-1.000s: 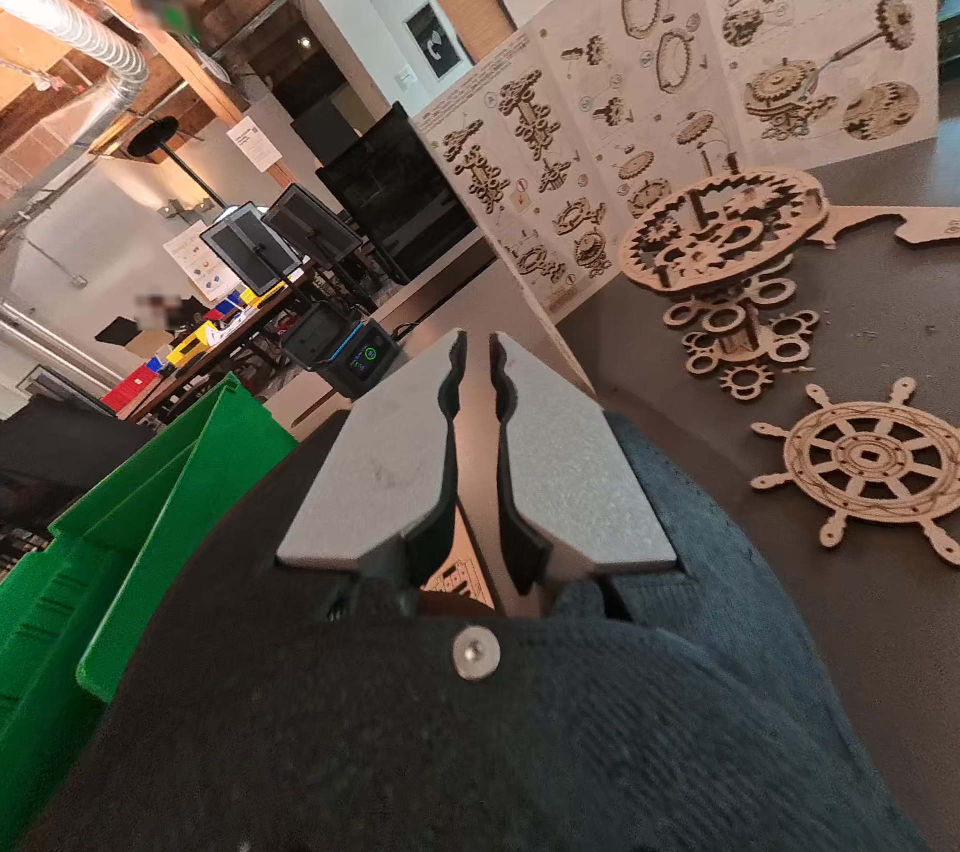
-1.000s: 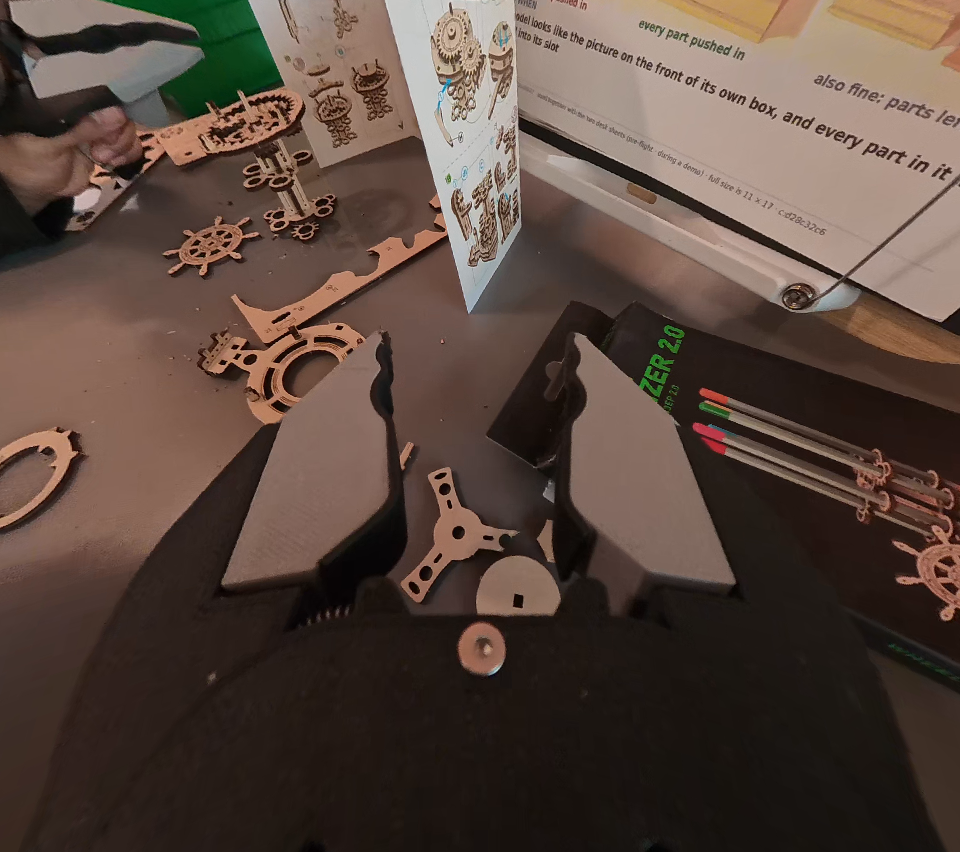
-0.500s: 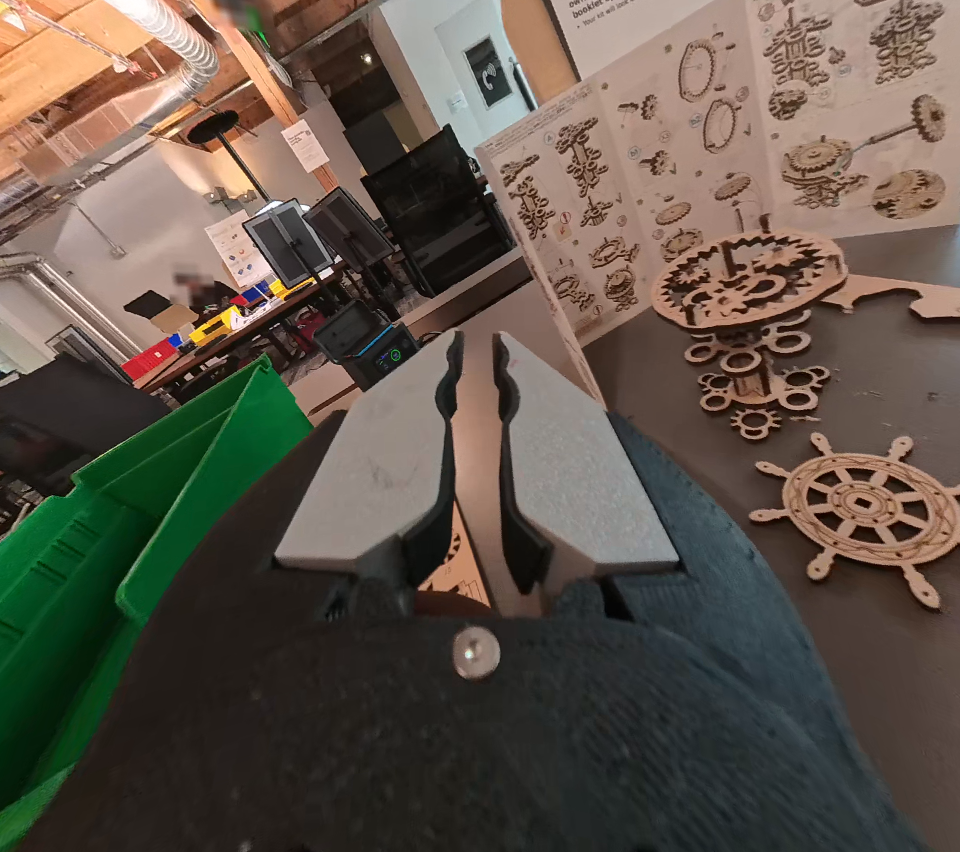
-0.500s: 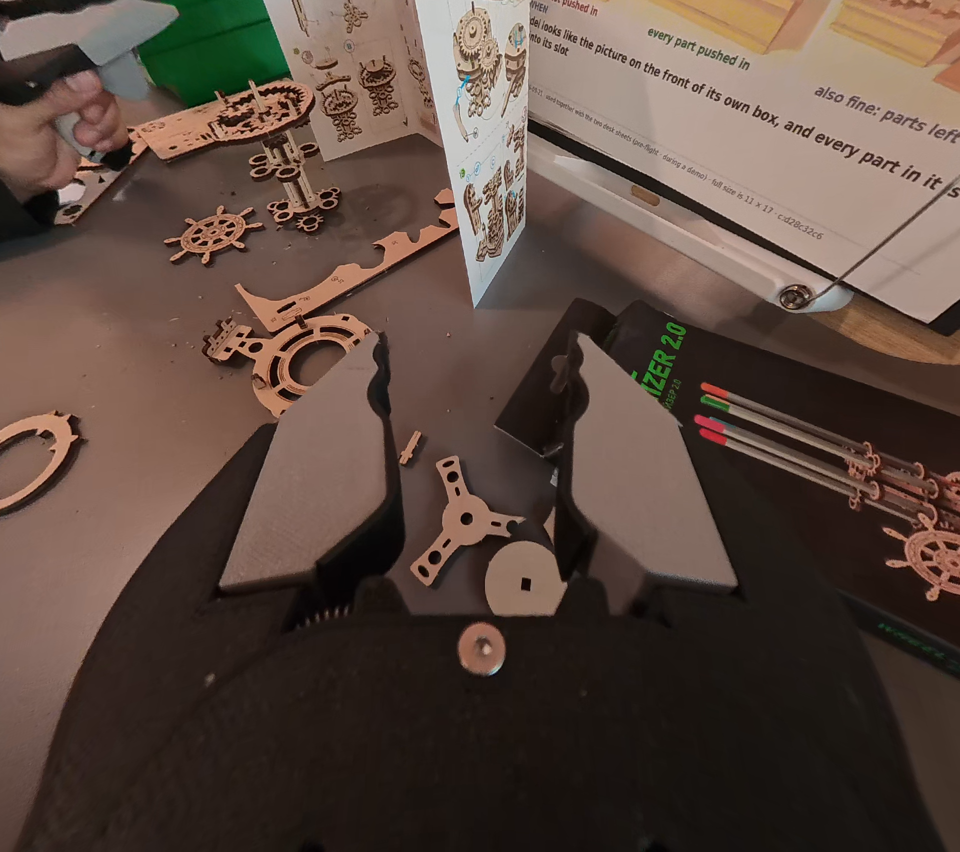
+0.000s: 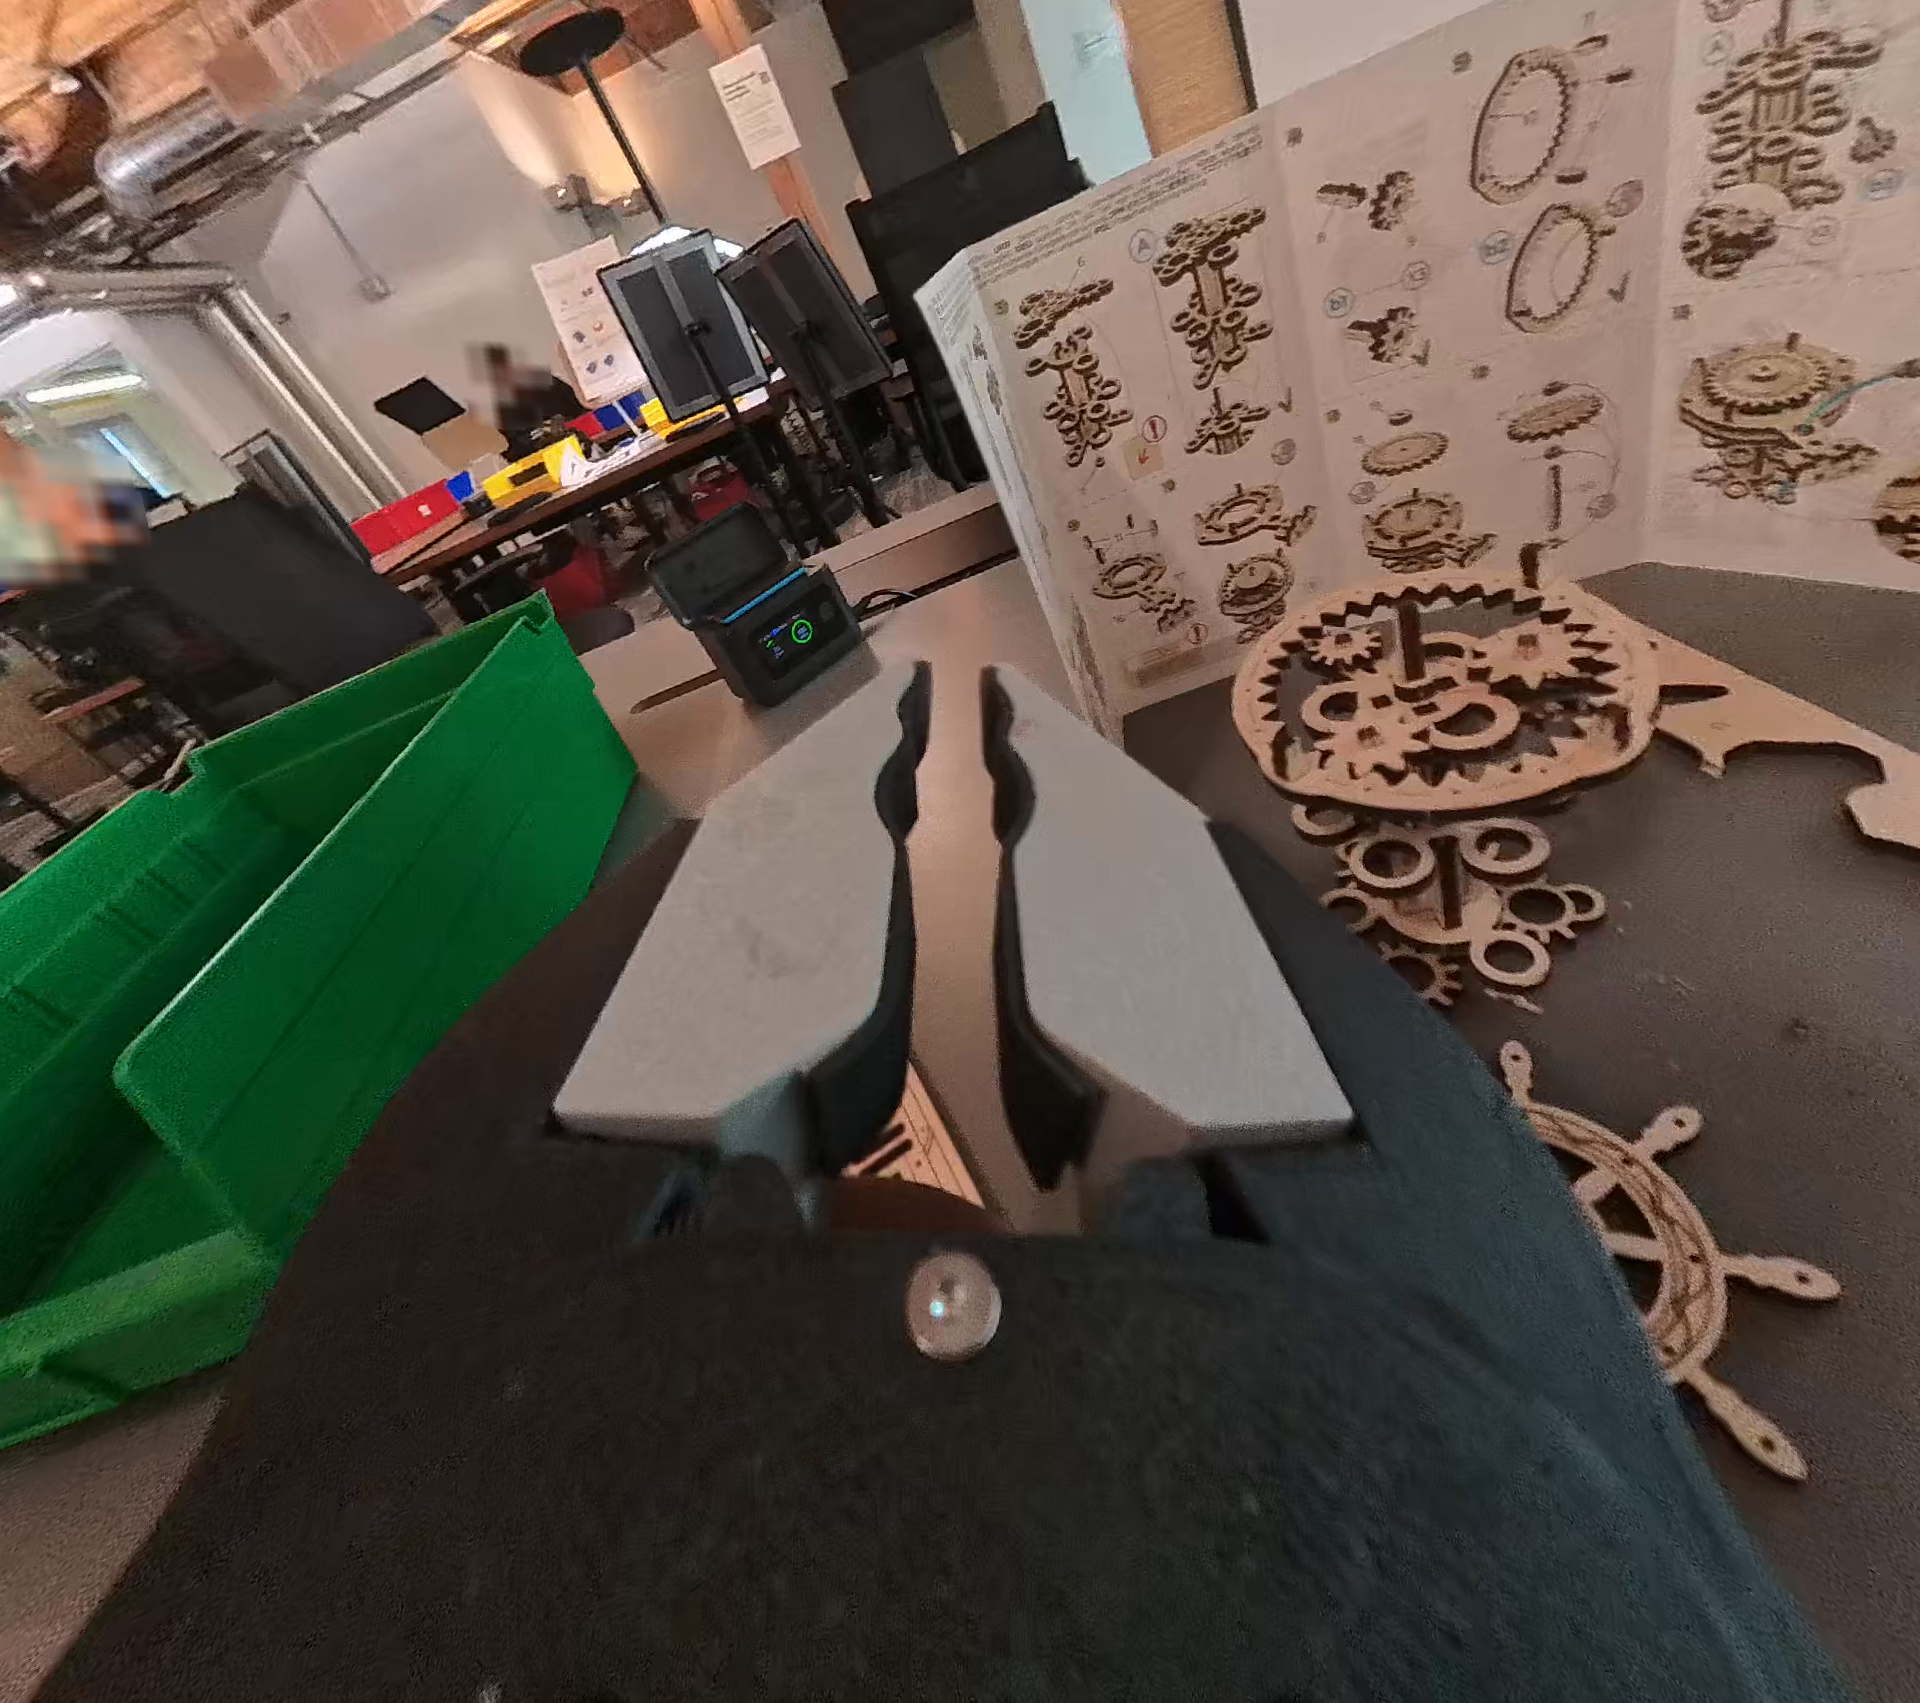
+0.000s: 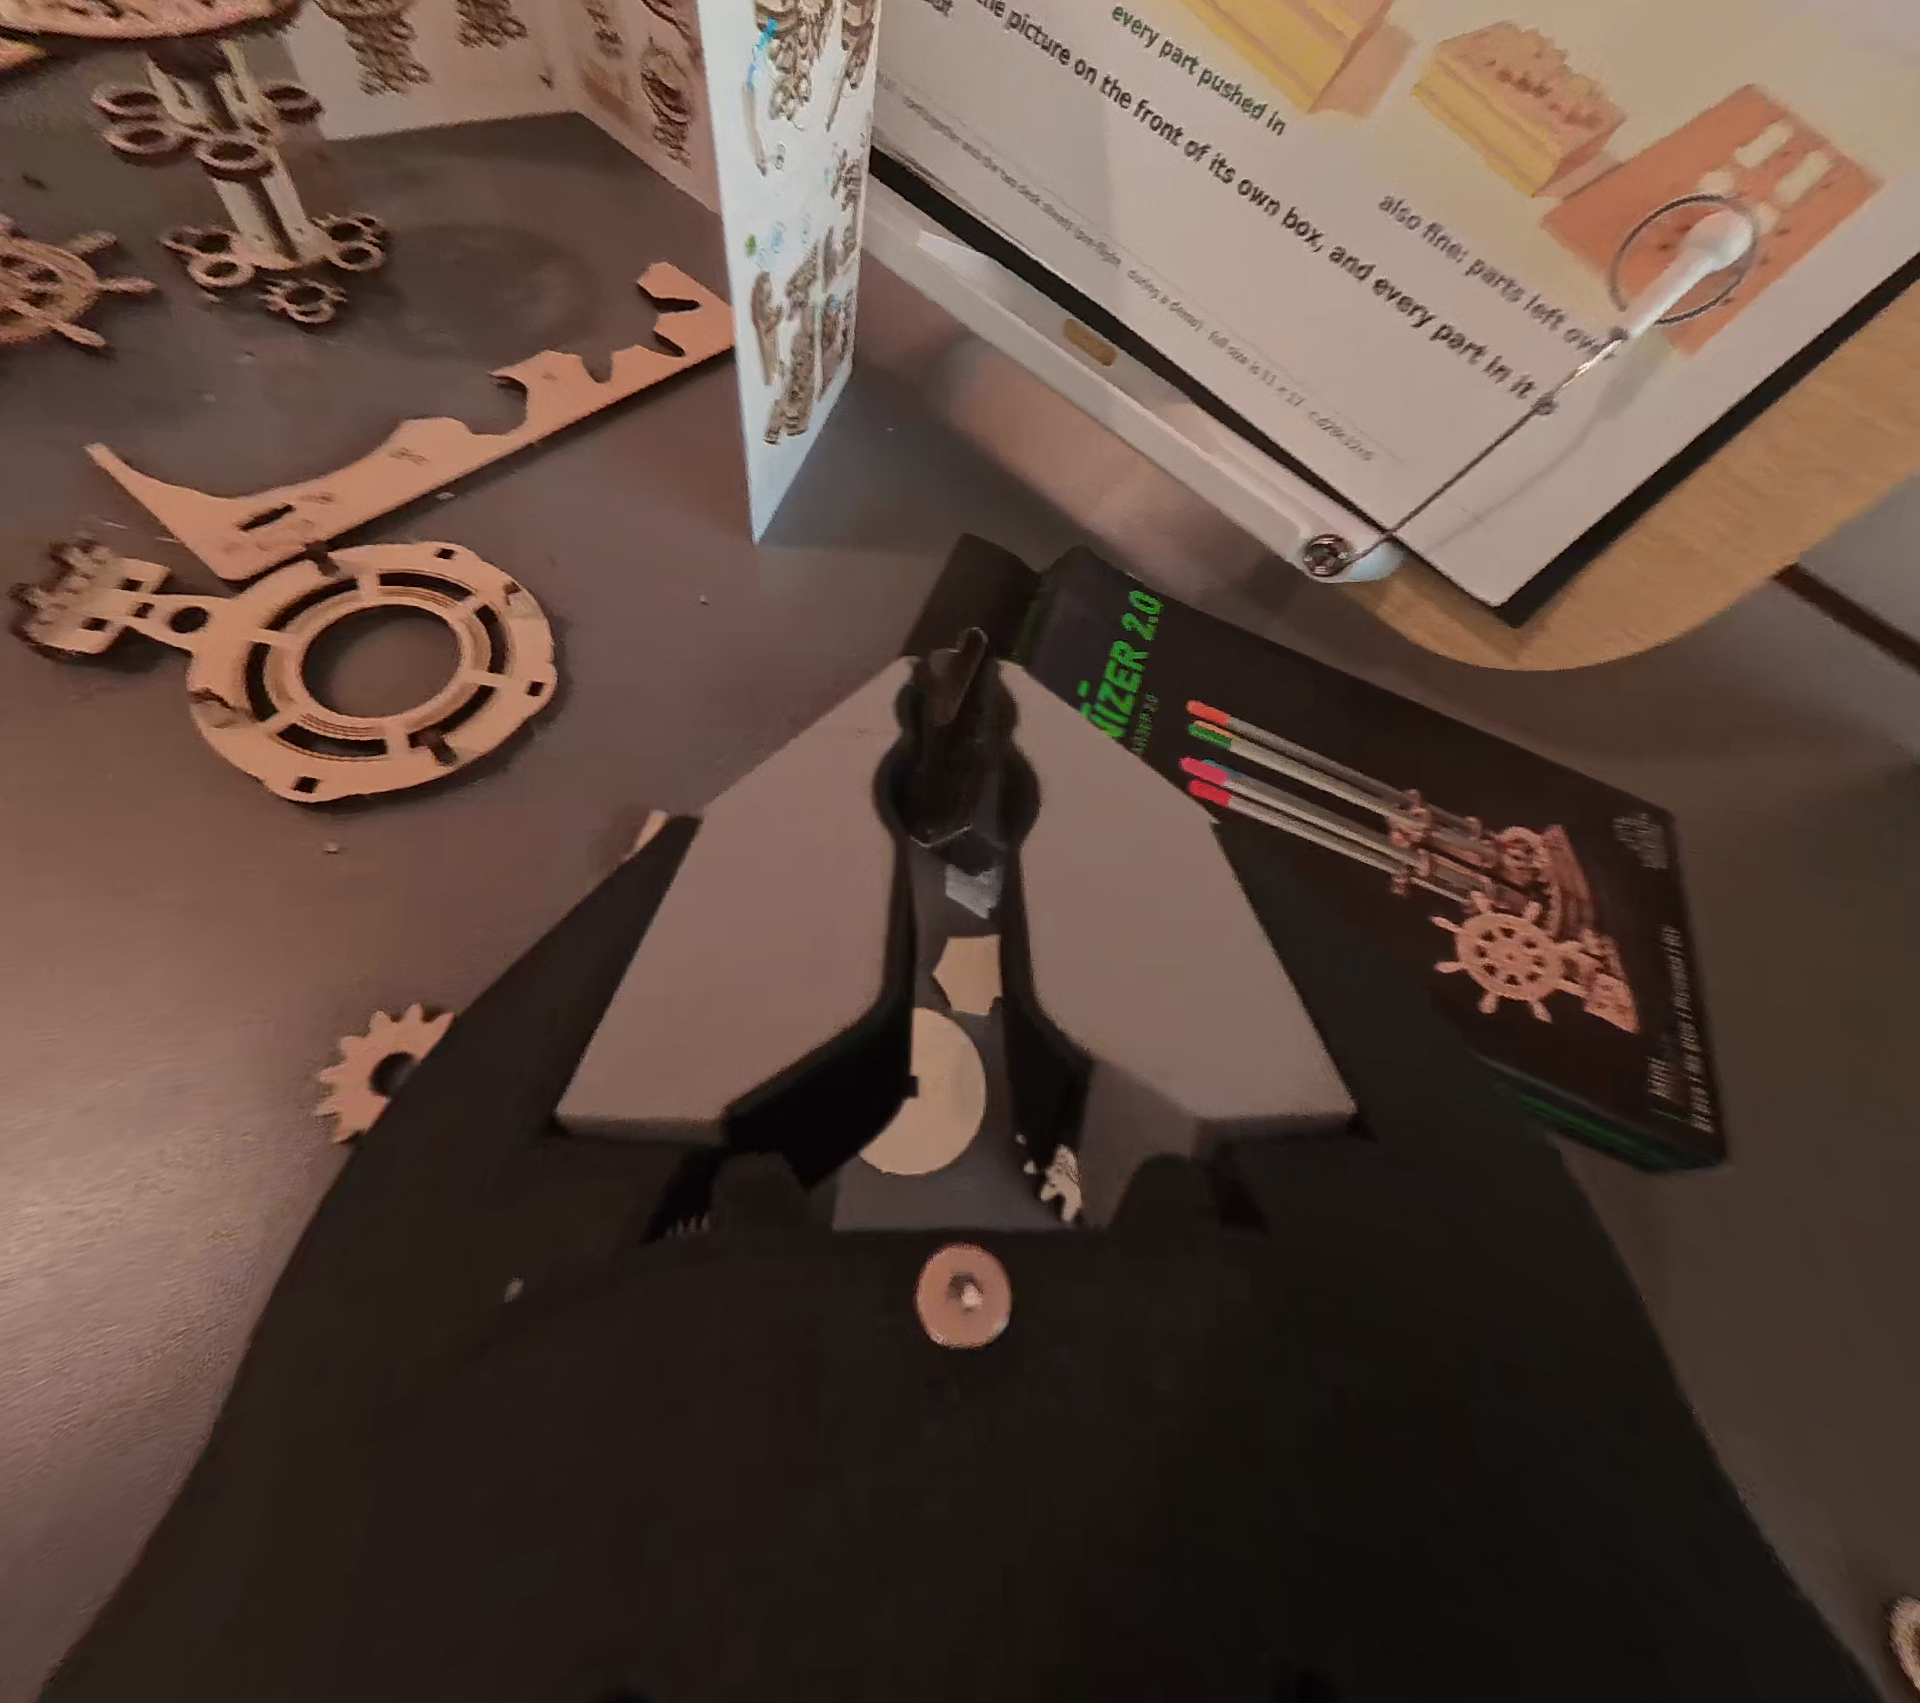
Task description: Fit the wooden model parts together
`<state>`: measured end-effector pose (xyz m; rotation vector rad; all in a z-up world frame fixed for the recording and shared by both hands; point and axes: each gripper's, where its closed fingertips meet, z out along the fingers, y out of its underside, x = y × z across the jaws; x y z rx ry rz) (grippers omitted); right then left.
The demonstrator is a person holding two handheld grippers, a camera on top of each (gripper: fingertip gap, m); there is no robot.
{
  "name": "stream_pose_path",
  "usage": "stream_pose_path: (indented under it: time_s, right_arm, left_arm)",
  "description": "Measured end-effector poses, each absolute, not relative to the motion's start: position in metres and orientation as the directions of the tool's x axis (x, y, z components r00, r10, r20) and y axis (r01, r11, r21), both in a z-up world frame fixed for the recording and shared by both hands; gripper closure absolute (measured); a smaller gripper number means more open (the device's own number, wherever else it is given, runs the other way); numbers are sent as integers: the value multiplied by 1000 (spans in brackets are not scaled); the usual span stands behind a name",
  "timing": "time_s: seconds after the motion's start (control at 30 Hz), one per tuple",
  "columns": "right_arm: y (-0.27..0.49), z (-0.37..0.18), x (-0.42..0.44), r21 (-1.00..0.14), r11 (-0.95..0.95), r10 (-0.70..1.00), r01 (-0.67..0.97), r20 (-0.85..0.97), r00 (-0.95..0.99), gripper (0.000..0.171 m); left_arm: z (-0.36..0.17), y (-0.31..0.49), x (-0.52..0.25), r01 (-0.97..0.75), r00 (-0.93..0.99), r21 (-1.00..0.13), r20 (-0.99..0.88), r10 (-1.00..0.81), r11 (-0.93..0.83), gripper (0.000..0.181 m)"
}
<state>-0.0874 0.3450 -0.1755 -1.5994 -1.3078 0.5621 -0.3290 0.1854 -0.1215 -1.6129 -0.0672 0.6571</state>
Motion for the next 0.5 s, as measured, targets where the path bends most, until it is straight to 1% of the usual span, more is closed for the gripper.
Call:
stream_pose_path:
  time_s: [0.03,0.17,0.5]
  right_arm:
    - [348,-174,-85,-869,55,905,492,252,344,171]
    - [358,-168,-80,-846,95,837,525,353,418,171]
    - [359,-168,-80,-850,82,838,520,342,426,171]
  left_arm:
    - [-122,186,-329,-328,826,-928,-372,424,-177,181]
    - [-124,189,-328,-312,808,-928,-373,457,-204,181]
    - [-123,190,-328,-297,812,-935,-354,463,-195,181]
